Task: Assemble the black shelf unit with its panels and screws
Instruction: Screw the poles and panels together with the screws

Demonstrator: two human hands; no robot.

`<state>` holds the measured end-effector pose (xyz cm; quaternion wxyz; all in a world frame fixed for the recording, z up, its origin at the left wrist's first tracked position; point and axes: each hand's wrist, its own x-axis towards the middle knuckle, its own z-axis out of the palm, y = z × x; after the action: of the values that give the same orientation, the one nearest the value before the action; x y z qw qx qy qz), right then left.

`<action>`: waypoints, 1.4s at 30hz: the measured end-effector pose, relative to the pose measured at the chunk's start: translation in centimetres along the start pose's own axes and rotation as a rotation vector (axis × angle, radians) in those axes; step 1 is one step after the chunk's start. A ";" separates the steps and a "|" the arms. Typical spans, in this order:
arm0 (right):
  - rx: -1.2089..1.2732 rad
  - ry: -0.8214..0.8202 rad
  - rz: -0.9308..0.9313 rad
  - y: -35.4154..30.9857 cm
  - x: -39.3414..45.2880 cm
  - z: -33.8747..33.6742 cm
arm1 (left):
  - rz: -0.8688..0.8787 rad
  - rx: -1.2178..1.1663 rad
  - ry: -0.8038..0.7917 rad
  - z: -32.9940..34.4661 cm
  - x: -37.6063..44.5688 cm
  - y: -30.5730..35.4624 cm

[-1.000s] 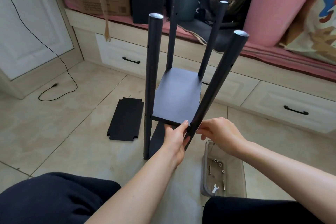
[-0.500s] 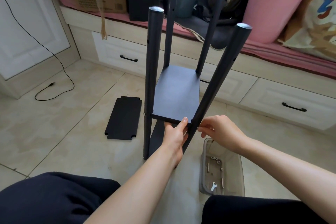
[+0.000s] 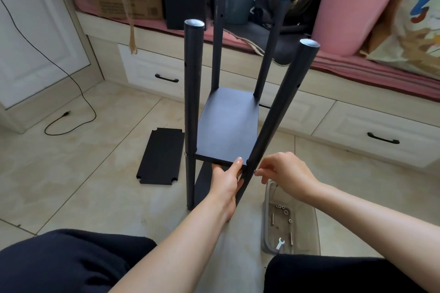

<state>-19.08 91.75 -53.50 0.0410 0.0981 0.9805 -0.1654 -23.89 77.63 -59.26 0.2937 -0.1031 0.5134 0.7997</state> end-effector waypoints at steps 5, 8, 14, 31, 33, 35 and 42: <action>0.498 -0.051 0.125 0.1 0.1 0.7 | 0.039 0.008 -0.014 0.4 -0.1 0.8; 0.293 0.013 0.060 0.3 -0.1 0.7 | 0.023 0.000 -0.021 0.8 -0.2 0.9; -0.439 0.180 -0.149 -0.2 -0.4 0.3 | 0.021 0.009 -0.013 0.8 -0.2 1.0; 0.622 0.267 0.114 -1.0 0.4 -2.7 | 0.167 0.065 -0.082 1.8 -0.6 4.5; 0.640 0.199 0.095 -0.8 0.3 -3.2 | 0.154 0.064 -0.077 1.8 -0.7 4.3; 0.674 0.101 0.058 -0.7 0.3 -3.4 | 0.150 0.080 -0.063 1.7 -0.9 4.3; 1.003 -0.186 0.095 -0.3 1.0 -3.2 | 0.105 0.158 -0.026 1.2 -1.3 4.3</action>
<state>-20.24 92.71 -50.49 0.0835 0.1350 0.7671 -0.6216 -25.17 76.92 -54.87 0.2653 -0.0421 0.5756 0.7724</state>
